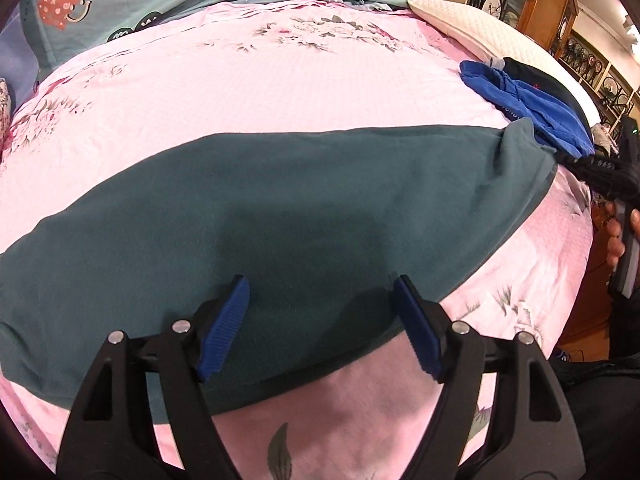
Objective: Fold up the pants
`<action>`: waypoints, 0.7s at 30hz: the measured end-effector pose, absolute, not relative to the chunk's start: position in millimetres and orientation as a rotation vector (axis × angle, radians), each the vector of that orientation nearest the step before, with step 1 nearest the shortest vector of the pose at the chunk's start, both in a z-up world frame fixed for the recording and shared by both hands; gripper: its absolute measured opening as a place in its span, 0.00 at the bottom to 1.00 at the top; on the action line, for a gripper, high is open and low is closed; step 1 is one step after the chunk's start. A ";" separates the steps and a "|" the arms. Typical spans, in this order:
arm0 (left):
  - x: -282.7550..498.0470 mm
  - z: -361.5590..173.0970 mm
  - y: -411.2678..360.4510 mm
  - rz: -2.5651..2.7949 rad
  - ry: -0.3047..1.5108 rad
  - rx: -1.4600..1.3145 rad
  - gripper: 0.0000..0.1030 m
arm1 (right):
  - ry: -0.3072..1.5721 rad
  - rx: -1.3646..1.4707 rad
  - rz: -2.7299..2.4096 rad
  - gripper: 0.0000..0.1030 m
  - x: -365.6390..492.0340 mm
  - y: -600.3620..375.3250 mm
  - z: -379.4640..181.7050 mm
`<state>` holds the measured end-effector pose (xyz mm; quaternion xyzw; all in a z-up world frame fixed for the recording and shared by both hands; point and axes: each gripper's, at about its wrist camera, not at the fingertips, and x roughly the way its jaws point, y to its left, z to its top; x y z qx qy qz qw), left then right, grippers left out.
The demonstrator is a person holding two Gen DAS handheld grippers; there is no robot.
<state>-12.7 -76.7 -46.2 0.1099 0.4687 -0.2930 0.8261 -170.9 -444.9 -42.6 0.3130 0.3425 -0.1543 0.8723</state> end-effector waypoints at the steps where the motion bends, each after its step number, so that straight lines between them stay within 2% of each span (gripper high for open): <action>1: -12.8 -46.9 -75.8 -0.619 0.996 0.233 0.74 | 0.697 0.655 -0.314 0.00 -172.4 -444.8 -37.7; 4: -12.7 -47.8 -77.3 -0.608 0.994 0.238 0.75 | 0.659 0.639 -0.307 0.00 -175.2 -449.7 -26.6; 7: -14.4 -48.0 -78.0 -0.611 0.993 0.250 0.76 | 0.806 0.655 -0.393 0.01 -173.3 -463.0 -47.8; 9: -14.9 -47.7 -76.2 -0.613 0.991 0.249 0.76 | 0.828 0.685 -0.412 0.01 -181.6 -468.1 -57.6; 11: -14.3 -48.0 -74.7 -0.613 0.993 0.247 0.76 | 0.788 0.657 -0.418 0.13 -187.5 -463.5 -47.2; 13: -13.8 -48.3 -74.4 -0.613 0.994 0.248 0.77 | 0.739 0.615 -0.413 0.35 -185.2 -459.0 -30.6; 14: -13.9 -48.4 -75.4 -0.613 0.993 0.252 0.78 | 0.734 0.579 -0.420 0.39 -180.6 -457.7 -24.5; 17: -15.1 -49.4 -77.9 -0.613 0.989 0.264 0.81 | 0.802 0.495 -0.403 0.40 -149.8 -463.1 -18.1; 21: -15.7 -50.3 -78.8 -0.610 0.988 0.265 0.82 | 0.928 0.502 -0.378 0.40 -119.1 -486.2 -36.2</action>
